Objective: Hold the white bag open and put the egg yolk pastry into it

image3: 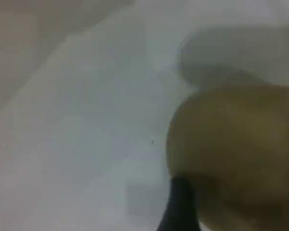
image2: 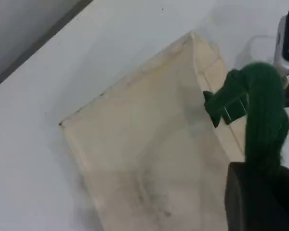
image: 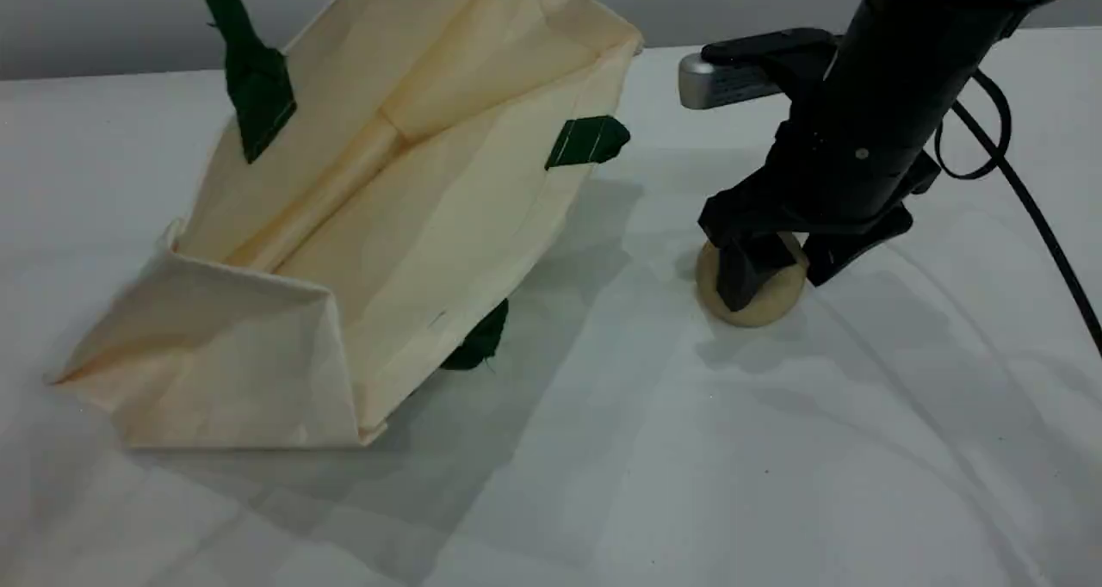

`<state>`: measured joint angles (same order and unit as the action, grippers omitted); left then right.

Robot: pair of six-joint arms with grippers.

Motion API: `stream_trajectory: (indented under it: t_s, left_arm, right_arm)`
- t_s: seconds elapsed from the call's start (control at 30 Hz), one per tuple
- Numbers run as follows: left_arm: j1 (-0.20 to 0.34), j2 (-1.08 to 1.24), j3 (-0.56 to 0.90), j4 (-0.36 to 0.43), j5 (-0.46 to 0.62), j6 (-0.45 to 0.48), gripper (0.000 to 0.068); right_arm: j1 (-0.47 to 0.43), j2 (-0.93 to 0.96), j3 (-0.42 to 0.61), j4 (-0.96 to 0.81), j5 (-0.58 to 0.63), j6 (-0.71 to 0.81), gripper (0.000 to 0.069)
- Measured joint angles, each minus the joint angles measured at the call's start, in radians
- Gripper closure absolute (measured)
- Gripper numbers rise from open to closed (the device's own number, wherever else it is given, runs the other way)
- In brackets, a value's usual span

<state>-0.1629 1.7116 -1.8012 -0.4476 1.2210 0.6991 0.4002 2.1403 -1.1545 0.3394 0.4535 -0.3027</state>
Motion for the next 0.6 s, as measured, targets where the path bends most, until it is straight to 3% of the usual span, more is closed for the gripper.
stream_trajectory:
  t_s: [0.27,0.6]
  left_arm:
    - [0.0,0.0,0.0,0.0,0.0,0.0,0.059]
    - [0.0,0.0,0.0,0.003,0.0,0.0,0.059]
  right_arm:
    - [-0.001,0.0,0.0,0.01,0.003,0.001,0.048]
    - [-0.002,-0.058,0.001,-0.061,0.026,0.024,0.048]
